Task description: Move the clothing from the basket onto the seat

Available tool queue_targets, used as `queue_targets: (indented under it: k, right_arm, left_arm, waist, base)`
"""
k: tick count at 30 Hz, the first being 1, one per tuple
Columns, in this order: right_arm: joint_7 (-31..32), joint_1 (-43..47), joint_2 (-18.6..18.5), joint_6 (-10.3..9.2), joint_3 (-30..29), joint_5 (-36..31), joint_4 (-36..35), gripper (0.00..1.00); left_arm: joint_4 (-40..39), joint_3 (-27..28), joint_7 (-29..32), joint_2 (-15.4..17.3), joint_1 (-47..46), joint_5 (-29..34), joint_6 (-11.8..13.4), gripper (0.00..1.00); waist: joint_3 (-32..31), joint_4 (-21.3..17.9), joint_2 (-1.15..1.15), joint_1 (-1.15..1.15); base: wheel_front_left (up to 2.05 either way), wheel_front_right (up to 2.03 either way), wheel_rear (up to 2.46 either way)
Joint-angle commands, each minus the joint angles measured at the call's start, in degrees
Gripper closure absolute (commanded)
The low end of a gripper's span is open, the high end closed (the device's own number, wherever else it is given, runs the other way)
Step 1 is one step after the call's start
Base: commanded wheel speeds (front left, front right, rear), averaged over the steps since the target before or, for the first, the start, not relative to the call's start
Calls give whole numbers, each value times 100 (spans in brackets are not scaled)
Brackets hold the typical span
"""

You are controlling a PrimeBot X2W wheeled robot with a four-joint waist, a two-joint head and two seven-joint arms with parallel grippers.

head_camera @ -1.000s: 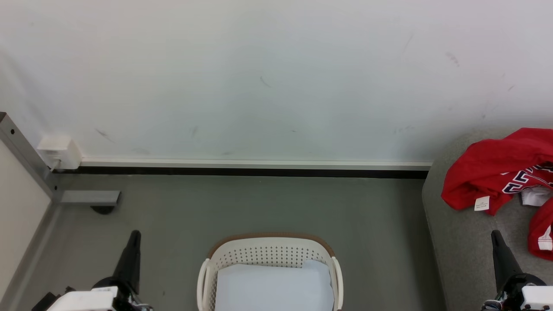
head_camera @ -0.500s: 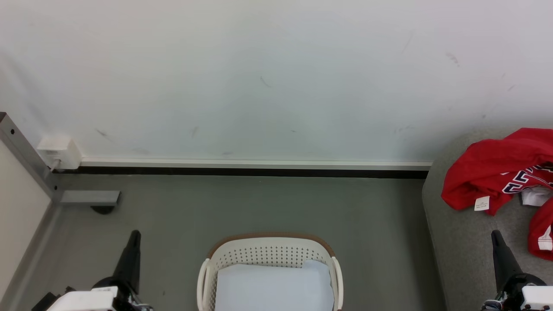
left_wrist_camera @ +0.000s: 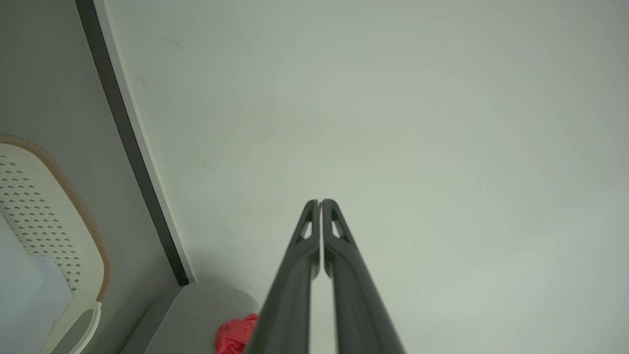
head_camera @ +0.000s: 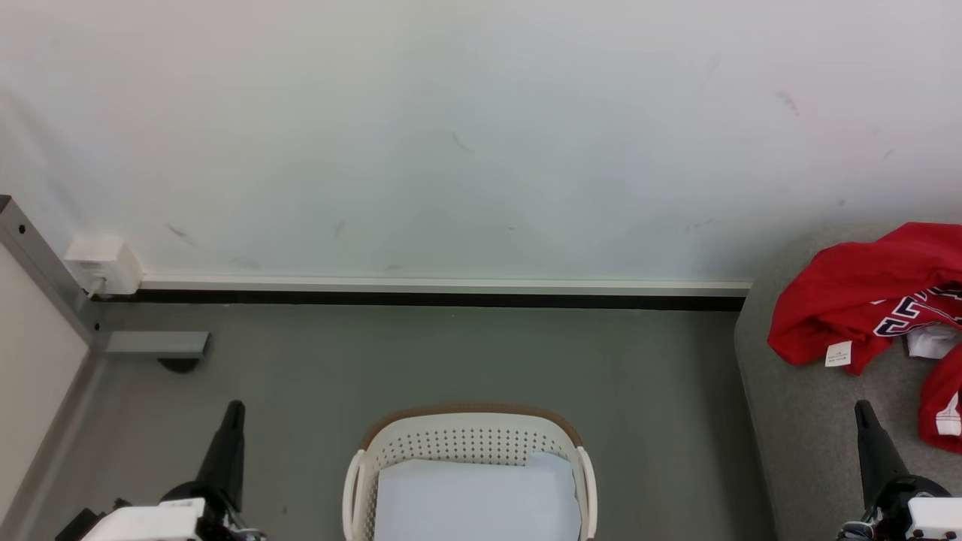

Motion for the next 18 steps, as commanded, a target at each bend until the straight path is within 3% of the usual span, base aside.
queue_targets:
  k: [1,18]
  right_arm:
    - [9,-70,15,-12,-28,-41,-26,100]
    - [14,-71,18,-12,-32,-44,-26,100]
  left_arm:
    - [-22,11,21,38,-41,-79,-27,100]
    - [-22,10,21,38,-40,-79,-27,100]
  waist:
    - [0,0,0,0]
    - [0,0,0,0]
  base:
    - [0,0,0]
    - [0,0,0]
